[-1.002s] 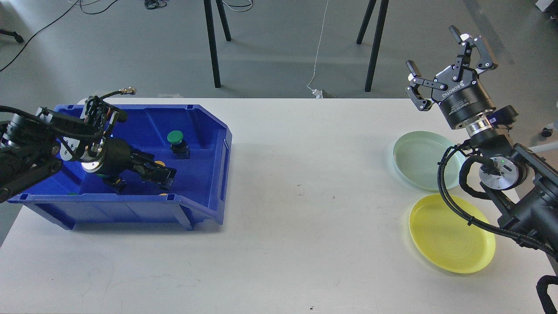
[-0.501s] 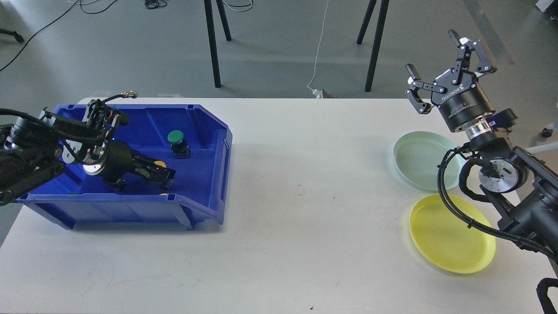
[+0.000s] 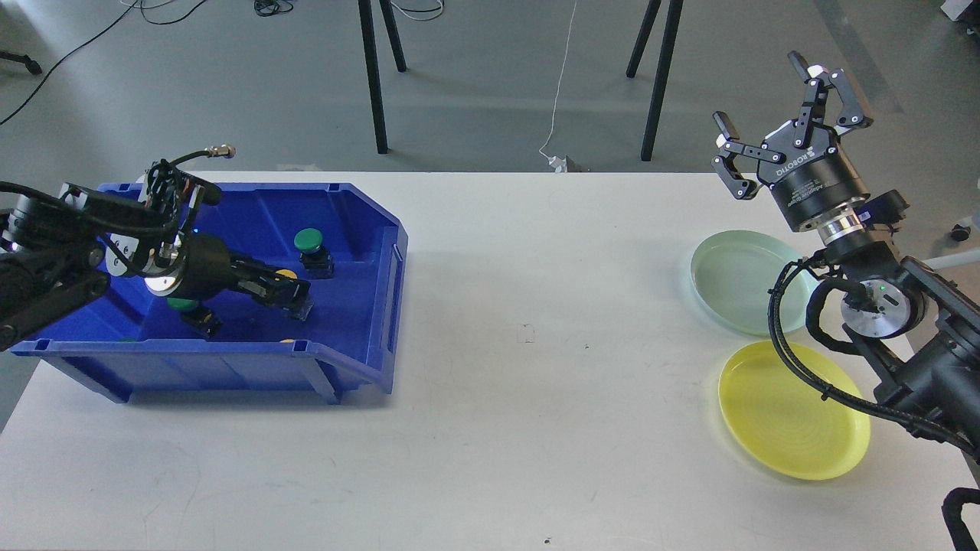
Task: Pass button and place on color plate
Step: 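Lift the yellow button and carry it toward the right gripper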
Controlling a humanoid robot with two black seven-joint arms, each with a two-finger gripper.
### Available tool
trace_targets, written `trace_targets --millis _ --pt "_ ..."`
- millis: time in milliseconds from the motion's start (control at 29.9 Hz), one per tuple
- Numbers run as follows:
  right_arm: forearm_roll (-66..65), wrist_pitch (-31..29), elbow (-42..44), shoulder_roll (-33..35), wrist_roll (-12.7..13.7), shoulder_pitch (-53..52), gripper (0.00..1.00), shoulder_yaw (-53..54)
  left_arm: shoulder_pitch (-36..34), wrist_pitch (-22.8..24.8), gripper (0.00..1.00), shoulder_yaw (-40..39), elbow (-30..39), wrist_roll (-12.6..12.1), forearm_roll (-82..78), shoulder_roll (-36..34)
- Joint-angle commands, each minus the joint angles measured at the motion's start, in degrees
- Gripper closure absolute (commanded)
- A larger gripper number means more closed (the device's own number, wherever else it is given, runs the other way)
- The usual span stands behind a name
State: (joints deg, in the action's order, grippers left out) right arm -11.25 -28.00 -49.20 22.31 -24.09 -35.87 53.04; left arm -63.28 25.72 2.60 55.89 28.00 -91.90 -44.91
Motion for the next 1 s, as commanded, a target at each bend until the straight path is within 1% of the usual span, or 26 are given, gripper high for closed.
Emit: trace_targets --millis 0,134,334,401,501,568,635,668,768,835,969 --pt "0.0 0.0 0.1 0.0 0.1 -0.2 0.01 1.2 -0.7 2.3 0.91 -5.1 4.7 0.0 1.5 -3.6" --pt "0.0 0.0 0.1 0.5 0.1 -0.3 0.01 1.5 -1.2 2.3 0.91 -13.9 9.9 0.0 6.8 -7.4" --pt "-0.9 0.0 -0.1 1.4 0.0 -0.5 0.01 1.3 -1.4 2.3 0.91 -24.1 11.1 0.0 22.1 -7.1" --pt "-1.2 0.0 -0.2 2.9 -0.1 -0.6 0.01 1.2 -1.1 2.3 0.91 -26.8 10.8 0.0 28.9 -4.1" --pt "-2.4 0.0 -1.6 4.7 -0.4 -0.3 0.01 1.0 -0.1 2.3 0.90 -27.7 8.6 0.0 35.8 3.7" --pt "-5.2 0.9 -2.9 5.6 -1.8 0.3 0.01 0.8 2.5 2.3 0.90 -28.0 5.8 0.0 37.8 8.8" --pt "-9.3 3.5 -4.0 5.9 -3.5 1.4 0.01 0.7 5.3 2.3 0.90 -29.2 4.4 0.0 38.9 13.3" --pt "-11.5 4.2 -4.4 5.9 -3.9 2.2 0.01 0.6 6.6 2.3 0.90 -30.4 4.1 0.0 39.0 15.2" --pt "-15.9 4.4 -6.6 5.0 -3.9 4.0 0.01 -0.3 10.4 2.3 0.90 -33.4 4.1 0.0 38.6 18.8" --pt "-16.7 4.9 -8.4 4.7 -3.9 4.9 0.01 -1.6 11.8 2.3 0.90 -33.9 4.0 0.0 38.5 21.2" --pt "-17.2 7.3 -9.0 -1.0 -3.9 4.8 0.01 -5.7 12.8 2.3 0.89 -33.2 3.7 0.0 38.5 23.4"
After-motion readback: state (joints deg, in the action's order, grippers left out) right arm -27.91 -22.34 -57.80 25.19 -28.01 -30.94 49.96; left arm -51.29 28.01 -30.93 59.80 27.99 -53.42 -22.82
